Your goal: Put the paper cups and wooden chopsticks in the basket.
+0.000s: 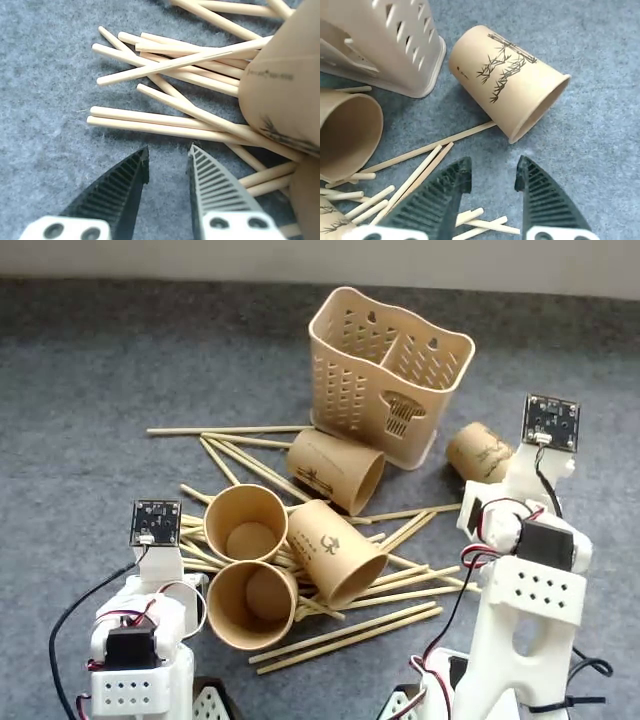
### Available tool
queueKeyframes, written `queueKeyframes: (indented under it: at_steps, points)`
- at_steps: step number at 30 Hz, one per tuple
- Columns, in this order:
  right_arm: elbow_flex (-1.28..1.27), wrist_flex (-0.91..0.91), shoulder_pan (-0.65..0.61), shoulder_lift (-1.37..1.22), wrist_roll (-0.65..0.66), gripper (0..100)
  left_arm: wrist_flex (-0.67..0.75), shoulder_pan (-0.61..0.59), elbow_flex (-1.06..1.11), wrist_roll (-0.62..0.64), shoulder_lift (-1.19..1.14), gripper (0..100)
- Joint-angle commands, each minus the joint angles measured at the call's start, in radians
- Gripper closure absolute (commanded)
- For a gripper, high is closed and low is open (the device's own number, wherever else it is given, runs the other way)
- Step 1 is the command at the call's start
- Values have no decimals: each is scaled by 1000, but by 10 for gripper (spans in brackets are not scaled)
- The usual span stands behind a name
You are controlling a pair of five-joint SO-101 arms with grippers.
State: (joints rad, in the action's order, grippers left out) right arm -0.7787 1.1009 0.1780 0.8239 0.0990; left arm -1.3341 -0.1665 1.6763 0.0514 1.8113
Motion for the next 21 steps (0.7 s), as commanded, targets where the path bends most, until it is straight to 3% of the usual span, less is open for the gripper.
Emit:
queueKeyframes:
  at_steps: [1, 7, 17, 21]
  points:
    - [-19, -87, 30, -2, 18, 843, -2, 1, 19, 0, 7, 863]
    - [-96, -226, 76, -2, 77, 843, -2, 1, 19, 0, 7, 863]
    - [-108, -312, 82, -15, 72, 843, -2, 1, 19, 0, 7, 863]
    - [-94, -294, 81, -148, 71, 843, -2, 1, 19, 0, 7, 863]
